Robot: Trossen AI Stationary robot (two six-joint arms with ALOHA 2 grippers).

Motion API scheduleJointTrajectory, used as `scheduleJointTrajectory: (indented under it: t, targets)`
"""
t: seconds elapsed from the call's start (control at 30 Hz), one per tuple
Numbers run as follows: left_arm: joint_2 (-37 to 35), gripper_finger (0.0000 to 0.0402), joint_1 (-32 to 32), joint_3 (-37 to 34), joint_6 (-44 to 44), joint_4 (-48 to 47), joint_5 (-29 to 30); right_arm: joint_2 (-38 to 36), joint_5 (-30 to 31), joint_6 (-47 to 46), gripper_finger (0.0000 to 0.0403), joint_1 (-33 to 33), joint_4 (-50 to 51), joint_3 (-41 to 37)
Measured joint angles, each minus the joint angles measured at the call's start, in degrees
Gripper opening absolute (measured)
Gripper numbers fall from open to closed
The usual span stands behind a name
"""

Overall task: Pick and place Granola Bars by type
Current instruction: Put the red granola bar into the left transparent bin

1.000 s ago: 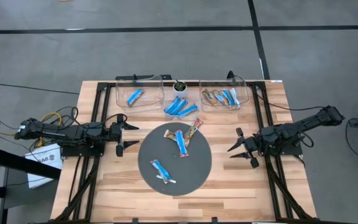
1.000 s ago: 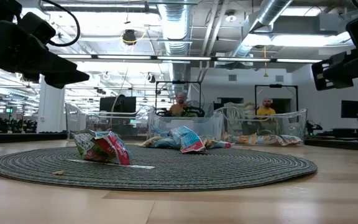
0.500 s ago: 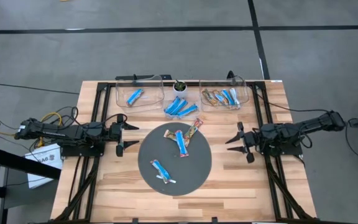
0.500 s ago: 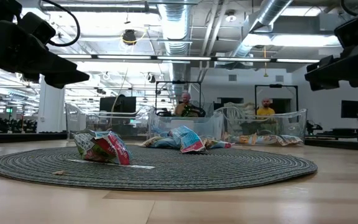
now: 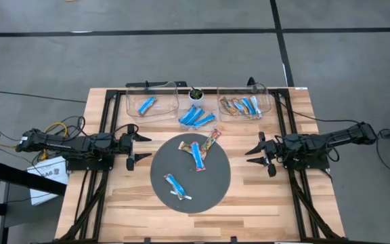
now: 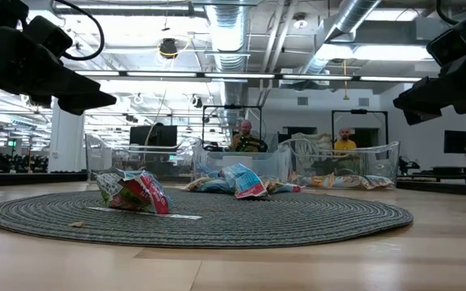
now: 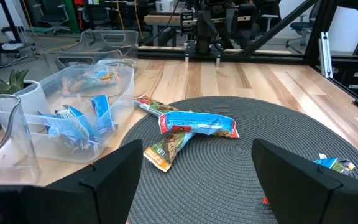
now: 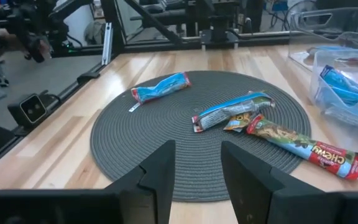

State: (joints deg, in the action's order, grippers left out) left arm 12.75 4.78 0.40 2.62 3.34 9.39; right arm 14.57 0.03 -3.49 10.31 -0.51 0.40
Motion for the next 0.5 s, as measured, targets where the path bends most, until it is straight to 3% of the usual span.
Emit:
scheduleJointTrajectory:
  t: [0.2,0.37,0.5]
  targets:
    - [-0.03,0.0294,-0.13,0.0,-3.48,3.76,4.37,0.0,0.0,0.0,0.0124,0.0,0.02,0.0]
    - [-0.01,0.0294,0.07,0.0,13.73,3.52,1.73,0.01,0.0,0.0,0.0124,0.0,0.03,-0.02]
    - [0.04,0.0294,0.05,0.0,17.52,2.74,1.67,0.02,0.0,0.0,0.0124,0.0,0.04,-0.02]
